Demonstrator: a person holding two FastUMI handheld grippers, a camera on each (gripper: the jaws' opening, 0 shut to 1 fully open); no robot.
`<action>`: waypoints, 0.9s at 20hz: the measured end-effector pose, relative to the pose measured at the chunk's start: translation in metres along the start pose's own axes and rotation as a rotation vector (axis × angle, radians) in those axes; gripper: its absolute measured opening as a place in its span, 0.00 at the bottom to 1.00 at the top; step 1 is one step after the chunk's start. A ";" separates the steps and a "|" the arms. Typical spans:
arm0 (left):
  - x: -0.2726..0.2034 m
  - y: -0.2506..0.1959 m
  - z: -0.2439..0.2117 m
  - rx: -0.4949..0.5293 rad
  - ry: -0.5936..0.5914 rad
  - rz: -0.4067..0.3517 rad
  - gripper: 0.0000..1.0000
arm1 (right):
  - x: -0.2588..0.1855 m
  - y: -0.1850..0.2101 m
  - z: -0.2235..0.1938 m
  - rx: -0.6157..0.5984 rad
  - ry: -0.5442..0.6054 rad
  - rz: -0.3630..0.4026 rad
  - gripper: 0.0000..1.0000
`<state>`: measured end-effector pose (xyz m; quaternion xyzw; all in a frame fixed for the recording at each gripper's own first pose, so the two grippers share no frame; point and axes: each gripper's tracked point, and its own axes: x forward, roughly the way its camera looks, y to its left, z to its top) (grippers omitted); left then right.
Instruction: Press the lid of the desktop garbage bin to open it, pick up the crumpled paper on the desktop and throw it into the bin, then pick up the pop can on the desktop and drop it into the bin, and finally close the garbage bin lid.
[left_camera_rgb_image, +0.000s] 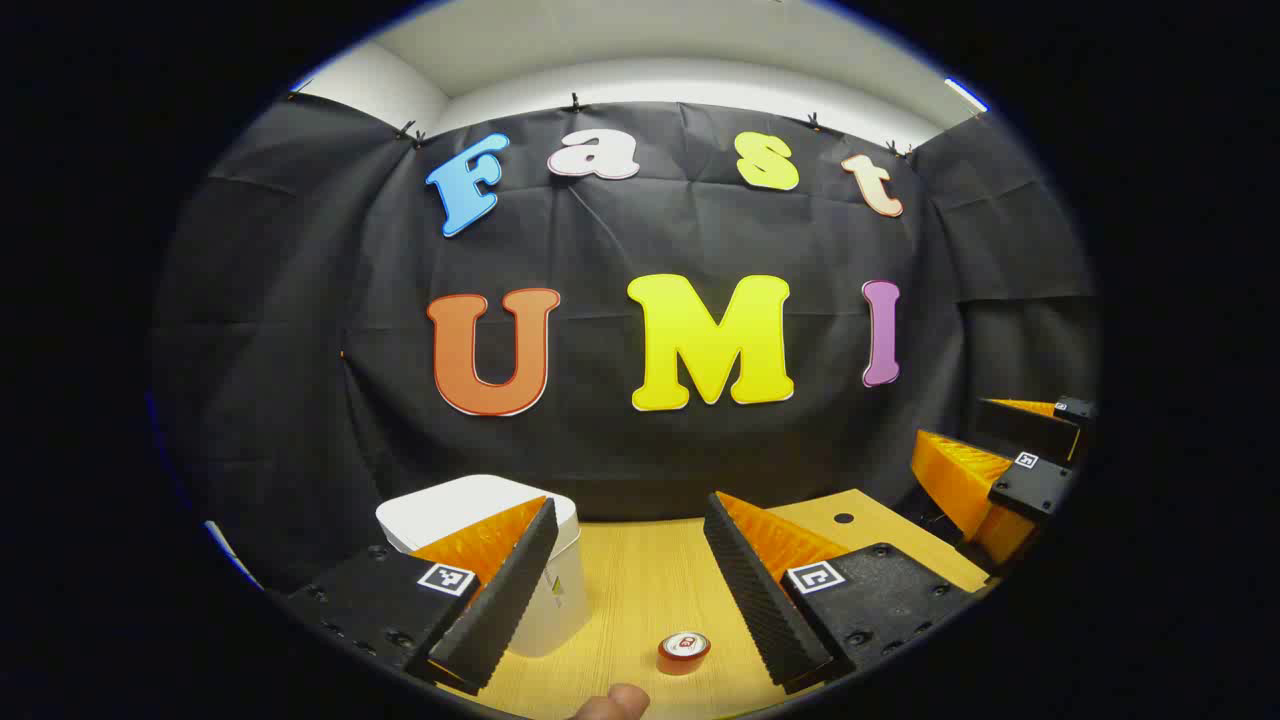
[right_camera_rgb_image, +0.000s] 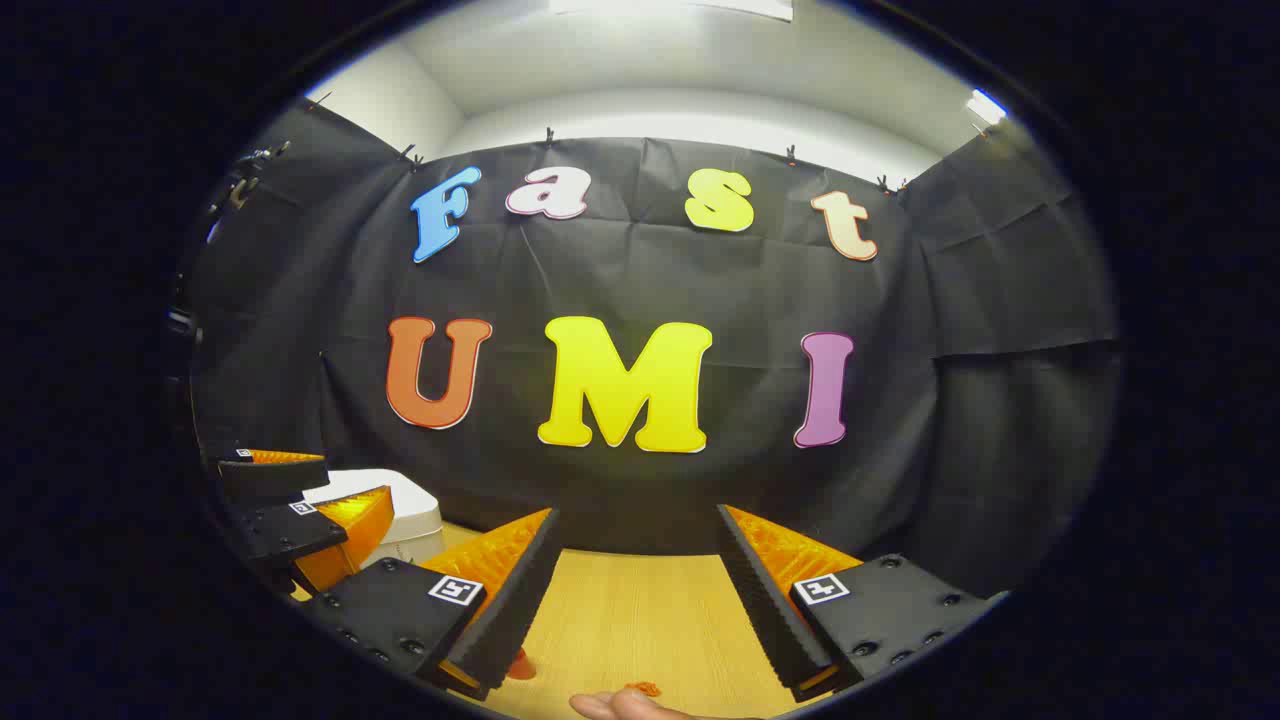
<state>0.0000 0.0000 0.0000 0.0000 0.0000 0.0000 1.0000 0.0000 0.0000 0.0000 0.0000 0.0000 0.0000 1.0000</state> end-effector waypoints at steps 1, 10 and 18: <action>0.001 -0.001 -0.001 0.000 0.005 0.001 0.97 | 0.000 -0.002 -0.001 0.004 0.001 -0.001 0.96; 0.002 -0.015 -0.005 0.000 0.018 -0.010 0.97 | 0.007 -0.016 -0.012 0.020 0.032 -0.011 0.96; 0.002 -0.021 -0.008 -0.012 0.025 -0.021 0.97 | 0.004 -0.020 -0.010 0.019 0.031 -0.011 0.96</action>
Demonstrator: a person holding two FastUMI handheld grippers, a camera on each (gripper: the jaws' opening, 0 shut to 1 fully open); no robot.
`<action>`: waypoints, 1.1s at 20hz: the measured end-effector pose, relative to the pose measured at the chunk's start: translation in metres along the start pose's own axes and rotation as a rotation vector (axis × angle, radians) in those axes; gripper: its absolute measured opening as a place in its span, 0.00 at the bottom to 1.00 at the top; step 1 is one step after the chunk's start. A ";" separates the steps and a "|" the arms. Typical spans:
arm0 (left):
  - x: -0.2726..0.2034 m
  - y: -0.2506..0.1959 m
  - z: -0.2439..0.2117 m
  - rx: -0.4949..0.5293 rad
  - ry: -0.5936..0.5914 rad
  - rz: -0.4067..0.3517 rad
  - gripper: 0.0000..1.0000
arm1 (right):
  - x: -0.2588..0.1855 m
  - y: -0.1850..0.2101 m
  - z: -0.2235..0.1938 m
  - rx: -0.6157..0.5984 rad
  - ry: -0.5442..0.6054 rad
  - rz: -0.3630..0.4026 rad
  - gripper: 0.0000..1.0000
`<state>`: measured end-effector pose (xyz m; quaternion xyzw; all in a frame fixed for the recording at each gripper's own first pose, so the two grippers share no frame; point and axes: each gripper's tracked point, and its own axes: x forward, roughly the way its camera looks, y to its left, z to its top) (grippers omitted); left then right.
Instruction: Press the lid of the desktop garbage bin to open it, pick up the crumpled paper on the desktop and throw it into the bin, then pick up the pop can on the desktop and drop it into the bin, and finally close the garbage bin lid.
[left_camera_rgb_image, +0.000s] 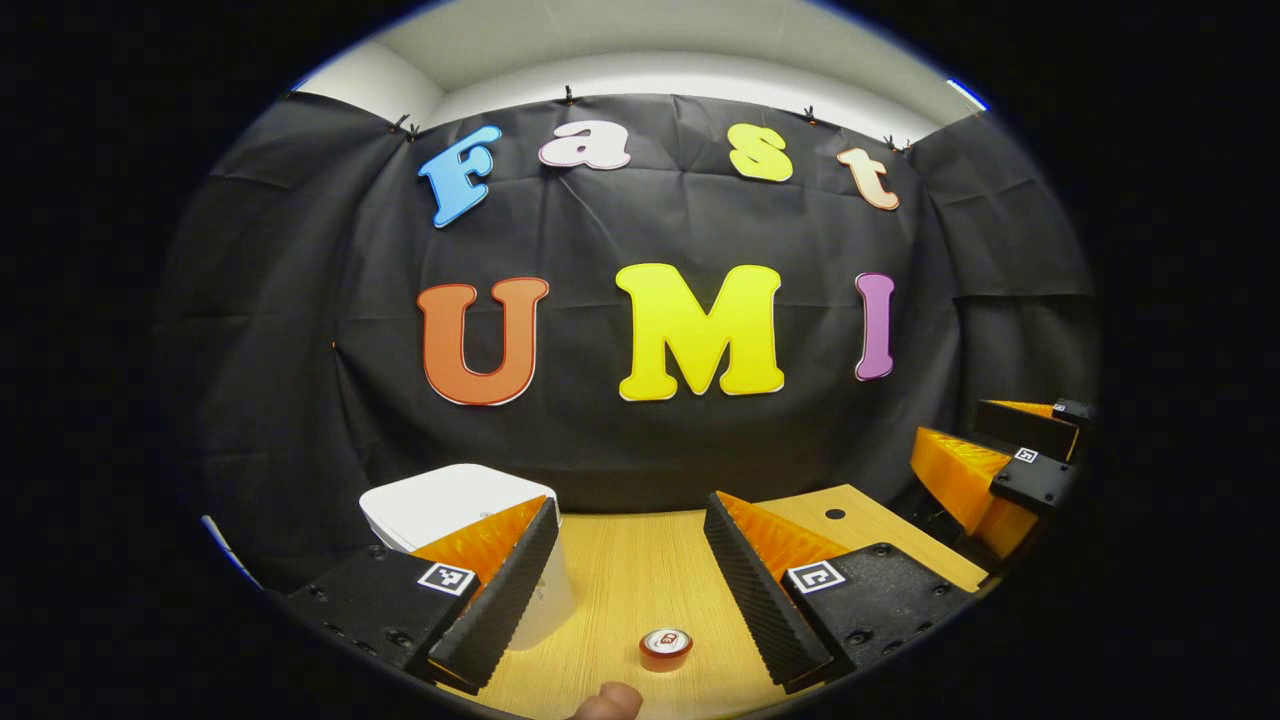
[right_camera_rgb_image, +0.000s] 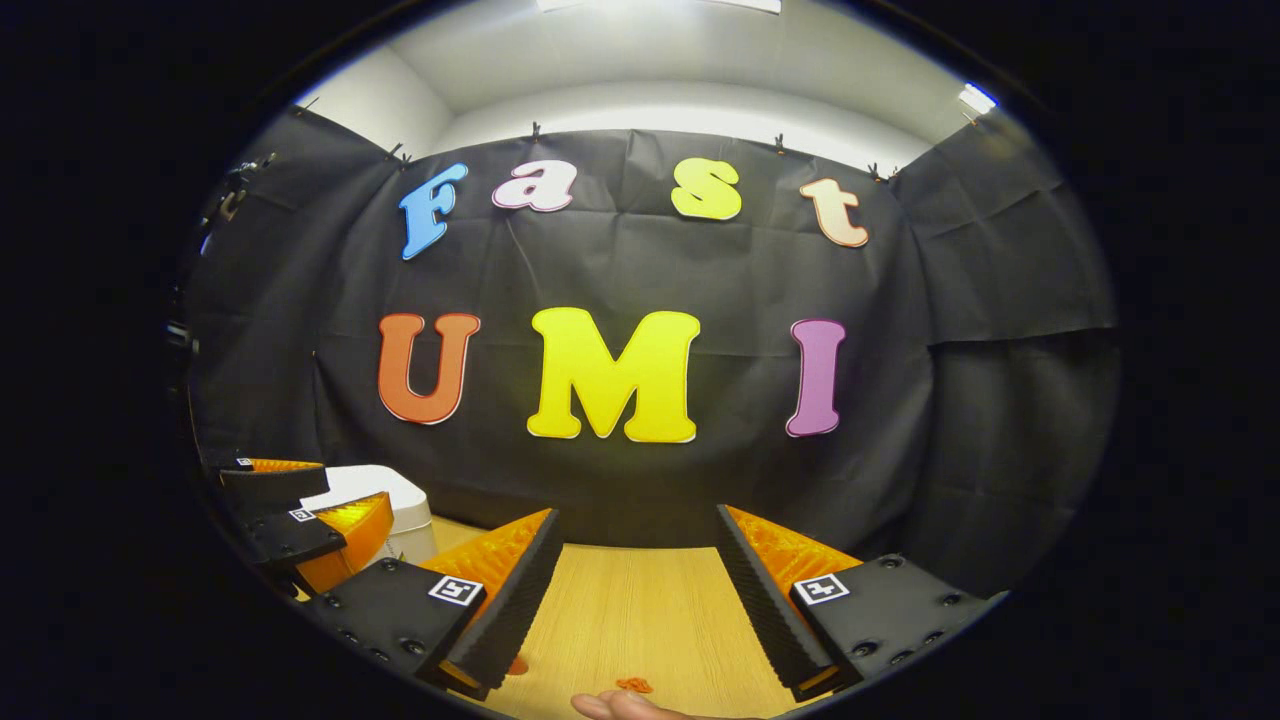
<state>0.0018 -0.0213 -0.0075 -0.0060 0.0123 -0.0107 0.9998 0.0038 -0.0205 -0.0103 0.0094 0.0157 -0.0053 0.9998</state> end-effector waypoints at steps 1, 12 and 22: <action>-0.001 0.000 0.000 0.001 0.001 0.003 0.97 | 0.000 -0.001 0.000 -0.002 0.001 -0.002 0.96; 0.004 0.011 -0.007 0.004 0.019 0.036 0.97 | 0.005 -0.004 -0.011 0.010 0.033 -0.006 0.96; 0.040 0.058 -0.016 -0.004 0.044 0.140 0.50 | 0.027 -0.004 -0.005 -0.006 0.014 -0.039 0.96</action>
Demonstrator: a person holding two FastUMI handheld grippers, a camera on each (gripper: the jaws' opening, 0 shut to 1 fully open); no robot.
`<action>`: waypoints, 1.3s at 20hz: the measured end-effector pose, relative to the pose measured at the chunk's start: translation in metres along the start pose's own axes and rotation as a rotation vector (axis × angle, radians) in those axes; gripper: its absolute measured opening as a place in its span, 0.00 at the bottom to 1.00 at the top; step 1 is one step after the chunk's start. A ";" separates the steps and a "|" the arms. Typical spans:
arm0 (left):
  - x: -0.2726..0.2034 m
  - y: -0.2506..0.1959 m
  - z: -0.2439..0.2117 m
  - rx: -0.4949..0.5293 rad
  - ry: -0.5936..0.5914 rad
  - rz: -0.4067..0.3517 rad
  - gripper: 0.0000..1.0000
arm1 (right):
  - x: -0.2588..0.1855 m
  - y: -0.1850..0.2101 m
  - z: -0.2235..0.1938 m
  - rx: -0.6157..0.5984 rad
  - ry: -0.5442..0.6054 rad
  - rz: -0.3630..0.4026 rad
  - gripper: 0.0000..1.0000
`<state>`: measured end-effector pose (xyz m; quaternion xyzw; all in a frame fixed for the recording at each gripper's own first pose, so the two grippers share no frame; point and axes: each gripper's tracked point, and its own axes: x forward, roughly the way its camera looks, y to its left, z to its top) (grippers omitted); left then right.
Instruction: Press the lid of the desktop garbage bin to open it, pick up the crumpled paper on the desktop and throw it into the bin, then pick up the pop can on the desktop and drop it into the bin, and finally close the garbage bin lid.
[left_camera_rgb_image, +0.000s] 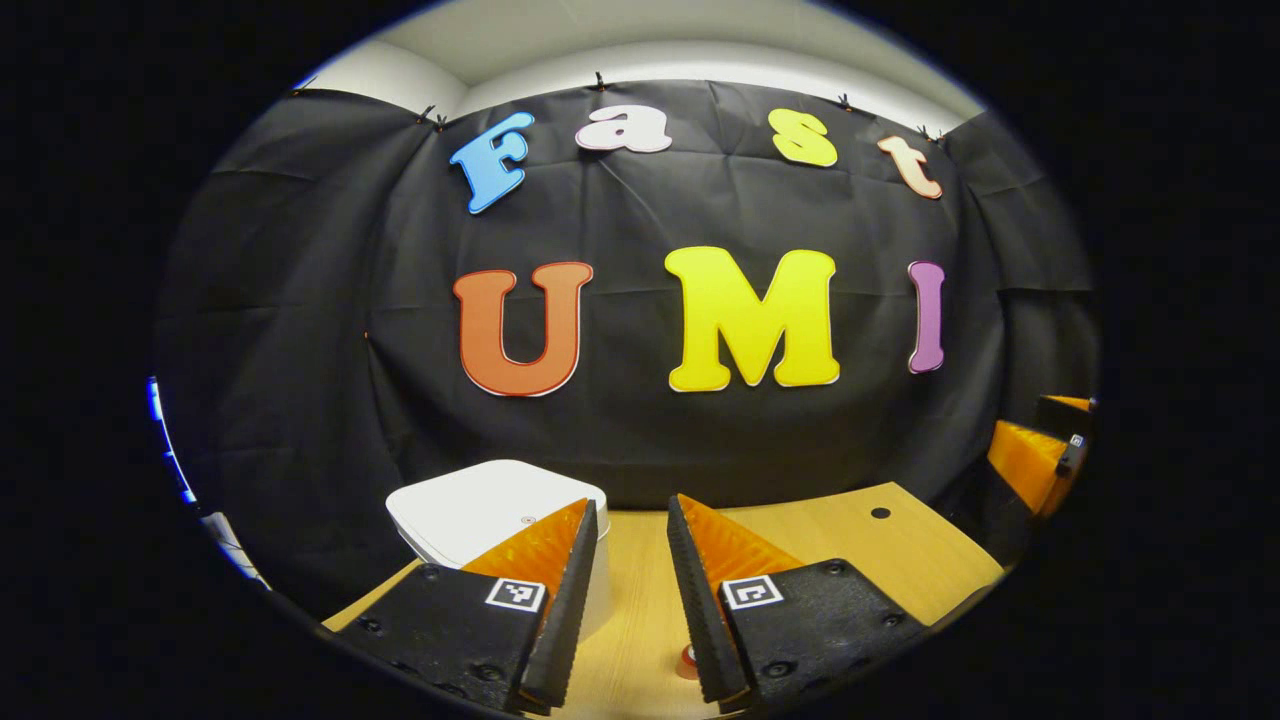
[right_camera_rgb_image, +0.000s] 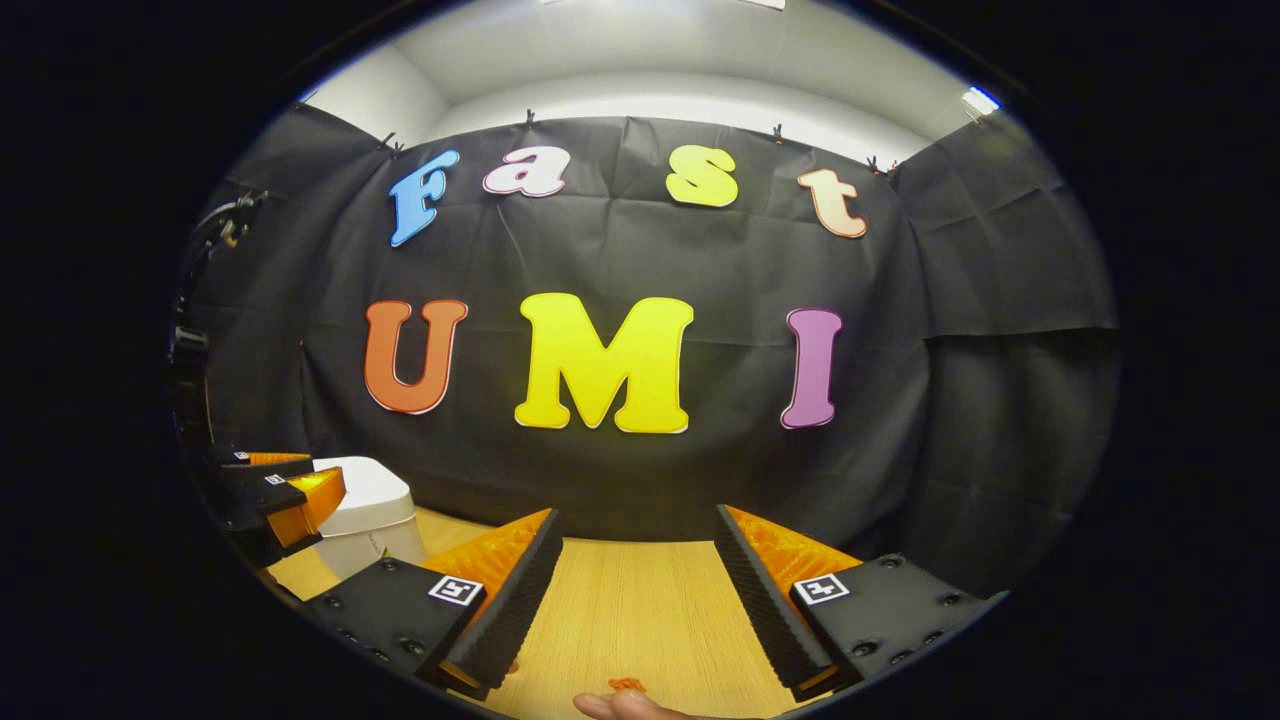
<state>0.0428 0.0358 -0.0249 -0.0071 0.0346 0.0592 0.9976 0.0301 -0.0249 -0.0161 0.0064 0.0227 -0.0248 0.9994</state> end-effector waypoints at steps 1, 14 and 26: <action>0.007 0.006 -0.003 0.000 0.015 0.016 0.46 | 0.004 0.000 -0.002 -0.006 0.002 -0.007 0.96; 0.106 0.079 -0.047 -0.068 0.199 0.184 0.03 | 0.026 0.003 -0.033 -0.047 0.110 -0.048 0.96; 0.113 0.077 -0.073 -0.152 0.339 0.247 0.03 | 0.033 -0.018 -0.059 -0.013 0.201 -0.065 0.96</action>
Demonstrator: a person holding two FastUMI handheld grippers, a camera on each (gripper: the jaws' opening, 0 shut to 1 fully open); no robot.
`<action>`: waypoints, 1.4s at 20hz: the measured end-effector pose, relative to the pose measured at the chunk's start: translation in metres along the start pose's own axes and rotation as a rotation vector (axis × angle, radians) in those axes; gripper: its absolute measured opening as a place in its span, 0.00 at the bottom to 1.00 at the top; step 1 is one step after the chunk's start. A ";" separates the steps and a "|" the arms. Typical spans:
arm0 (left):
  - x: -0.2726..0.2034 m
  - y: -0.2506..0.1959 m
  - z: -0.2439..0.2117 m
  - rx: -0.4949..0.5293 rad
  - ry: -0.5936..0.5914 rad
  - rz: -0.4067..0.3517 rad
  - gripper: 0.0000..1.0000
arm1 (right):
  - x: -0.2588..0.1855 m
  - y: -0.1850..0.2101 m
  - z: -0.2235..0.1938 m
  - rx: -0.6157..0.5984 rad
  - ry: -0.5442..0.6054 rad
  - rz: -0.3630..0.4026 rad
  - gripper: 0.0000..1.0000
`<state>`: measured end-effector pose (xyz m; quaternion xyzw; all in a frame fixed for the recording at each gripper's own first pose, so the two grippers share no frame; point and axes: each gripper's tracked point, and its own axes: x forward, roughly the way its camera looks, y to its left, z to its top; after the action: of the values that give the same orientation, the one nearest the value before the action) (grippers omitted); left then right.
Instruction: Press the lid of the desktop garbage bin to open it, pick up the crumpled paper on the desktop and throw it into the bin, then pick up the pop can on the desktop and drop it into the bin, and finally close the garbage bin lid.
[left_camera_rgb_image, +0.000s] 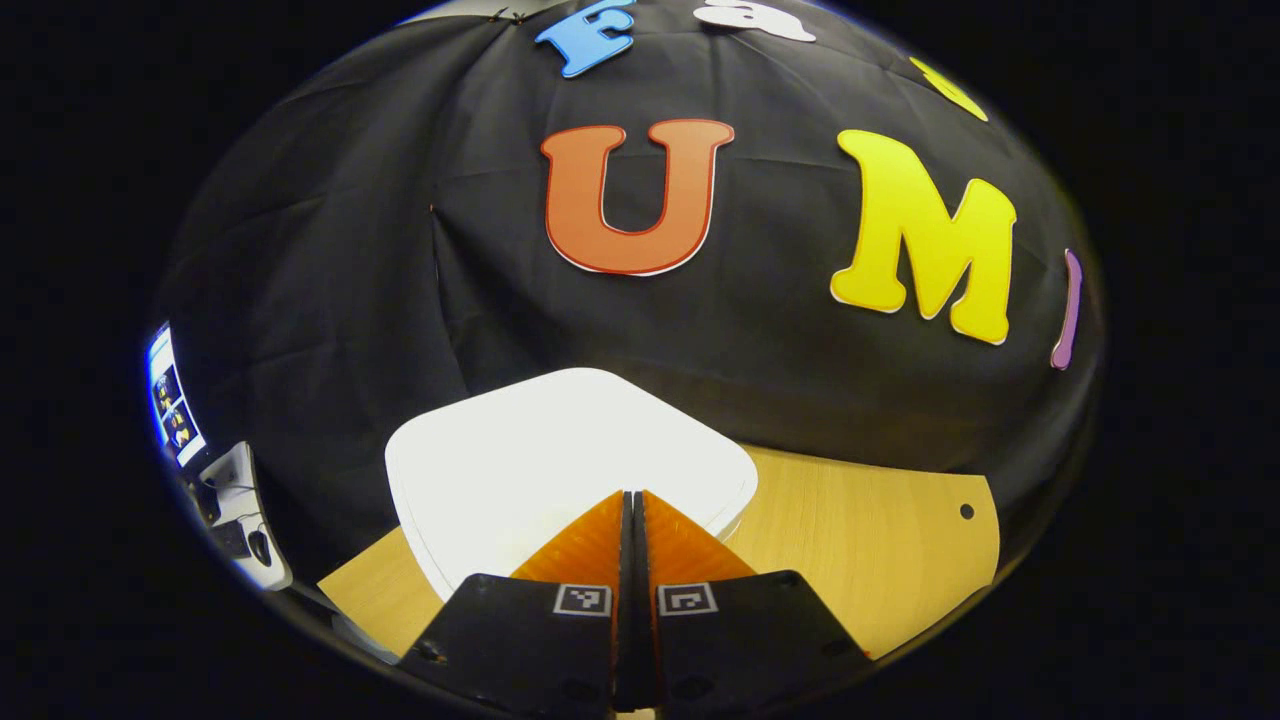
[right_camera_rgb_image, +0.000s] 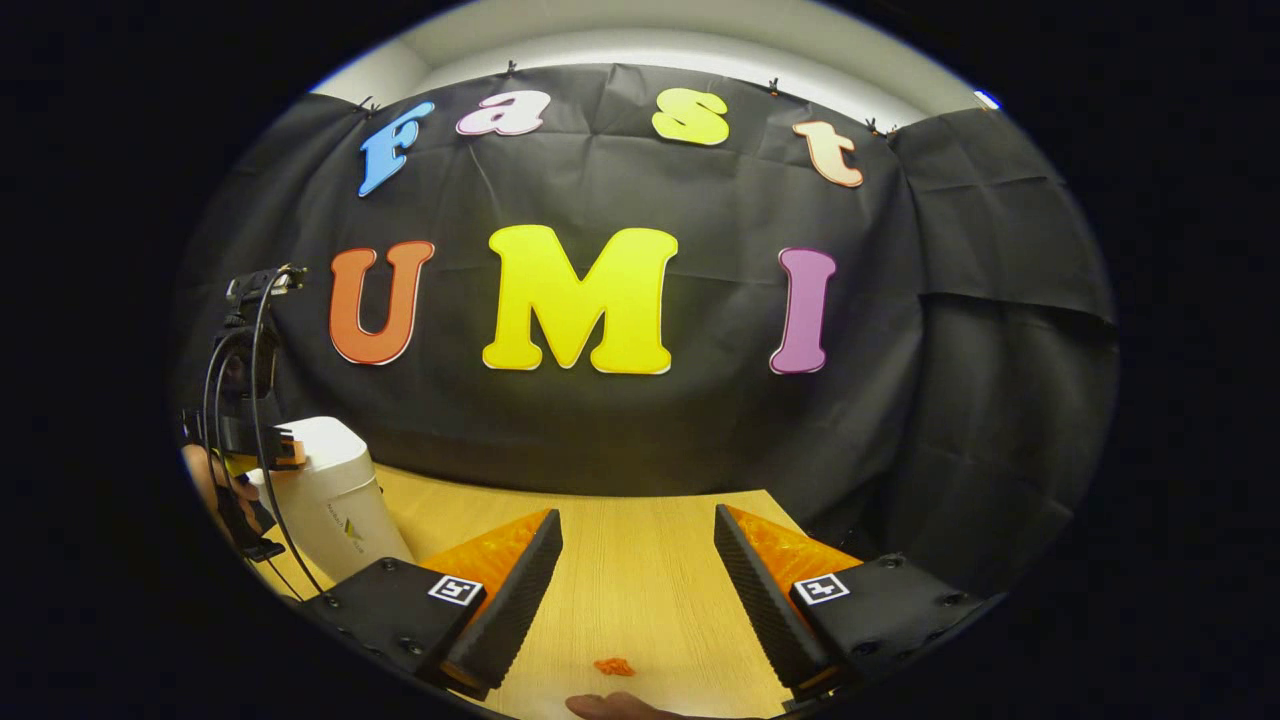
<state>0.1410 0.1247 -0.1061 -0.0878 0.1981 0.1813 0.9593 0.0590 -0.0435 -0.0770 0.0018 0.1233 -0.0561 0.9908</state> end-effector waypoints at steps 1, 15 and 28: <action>0.000 -0.001 0.002 -0.012 -0.013 -0.002 0.03 | 0.002 -0.002 -0.002 -0.004 0.007 -0.003 0.96; -0.071 -0.015 0.054 -0.003 -0.153 -0.051 0.08 | -0.015 0.002 -0.011 0.003 0.031 0.074 0.97; -0.140 -0.036 -0.023 0.098 -0.233 -0.251 0.76 | -0.047 0.034 -0.048 -0.092 0.076 0.139 0.96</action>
<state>0.0267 0.0422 -0.0660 -0.0435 0.0815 0.0592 0.9940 0.0053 -0.0036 -0.1122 -0.0331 0.1630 0.0187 0.9859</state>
